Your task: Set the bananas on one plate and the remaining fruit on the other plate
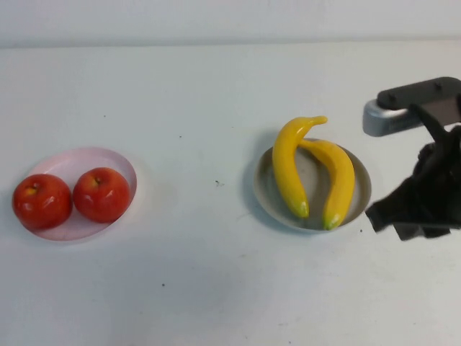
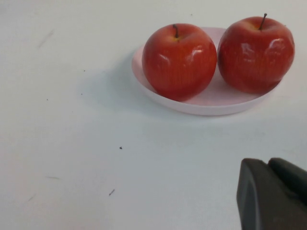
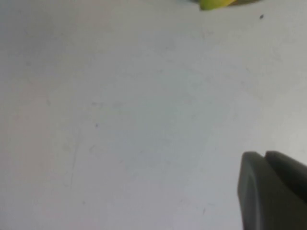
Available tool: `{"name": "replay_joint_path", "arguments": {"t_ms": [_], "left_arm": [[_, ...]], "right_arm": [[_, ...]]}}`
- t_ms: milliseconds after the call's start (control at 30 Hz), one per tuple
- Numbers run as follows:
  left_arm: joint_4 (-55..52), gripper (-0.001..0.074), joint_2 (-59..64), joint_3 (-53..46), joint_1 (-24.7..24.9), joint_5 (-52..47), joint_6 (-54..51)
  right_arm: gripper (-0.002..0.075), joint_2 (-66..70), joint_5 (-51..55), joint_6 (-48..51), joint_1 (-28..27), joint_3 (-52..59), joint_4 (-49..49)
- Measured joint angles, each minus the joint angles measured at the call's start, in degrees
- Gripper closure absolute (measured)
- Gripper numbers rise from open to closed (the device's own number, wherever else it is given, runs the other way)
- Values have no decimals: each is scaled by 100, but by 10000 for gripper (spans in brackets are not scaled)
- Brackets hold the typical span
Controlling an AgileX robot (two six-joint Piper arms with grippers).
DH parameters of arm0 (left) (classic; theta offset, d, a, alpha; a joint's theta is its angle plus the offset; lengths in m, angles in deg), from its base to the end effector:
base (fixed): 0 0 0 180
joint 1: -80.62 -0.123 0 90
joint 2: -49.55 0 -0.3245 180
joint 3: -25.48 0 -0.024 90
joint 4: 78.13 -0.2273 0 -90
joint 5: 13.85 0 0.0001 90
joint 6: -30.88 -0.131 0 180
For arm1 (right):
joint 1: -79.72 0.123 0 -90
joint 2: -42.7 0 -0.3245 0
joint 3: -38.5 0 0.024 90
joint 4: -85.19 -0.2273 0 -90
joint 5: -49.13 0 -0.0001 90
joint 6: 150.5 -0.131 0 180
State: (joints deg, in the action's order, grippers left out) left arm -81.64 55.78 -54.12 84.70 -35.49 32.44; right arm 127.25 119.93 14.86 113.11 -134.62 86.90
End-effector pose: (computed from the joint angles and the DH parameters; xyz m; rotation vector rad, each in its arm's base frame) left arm 0.0274 0.0010 0.1593 0.0791 1.8733 -0.0074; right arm 0.1998 0.1273 0.3396 -0.4707 2.8036 0.1423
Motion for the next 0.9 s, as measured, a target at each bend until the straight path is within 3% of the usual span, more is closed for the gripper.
{"name": "replay_joint_path", "arguments": {"t_ms": [200, 467, 600, 733, 900], "left_arm": [[0, 734, 0, 0, 0, 0, 0], [0, 734, 0, 0, 0, 0, 0], [0, 734, 0, 0, 0, 0, 0], [0, 734, 0, 0, 0, 0, 0], [0, 734, 0, 0, 0, 0, 0]], "right_arm": [[741, -882, 41, 509, 0, 653, -803], [741, -1326, 39, 1914, 0, 753, -991], [741, -1406, -235, 2155, 0, 1049, -991], [741, -1653, -1225, 2194, -155, 1737, -1005], [741, -2828, -3144, 2216, -1097, 3090, -1211]]}}
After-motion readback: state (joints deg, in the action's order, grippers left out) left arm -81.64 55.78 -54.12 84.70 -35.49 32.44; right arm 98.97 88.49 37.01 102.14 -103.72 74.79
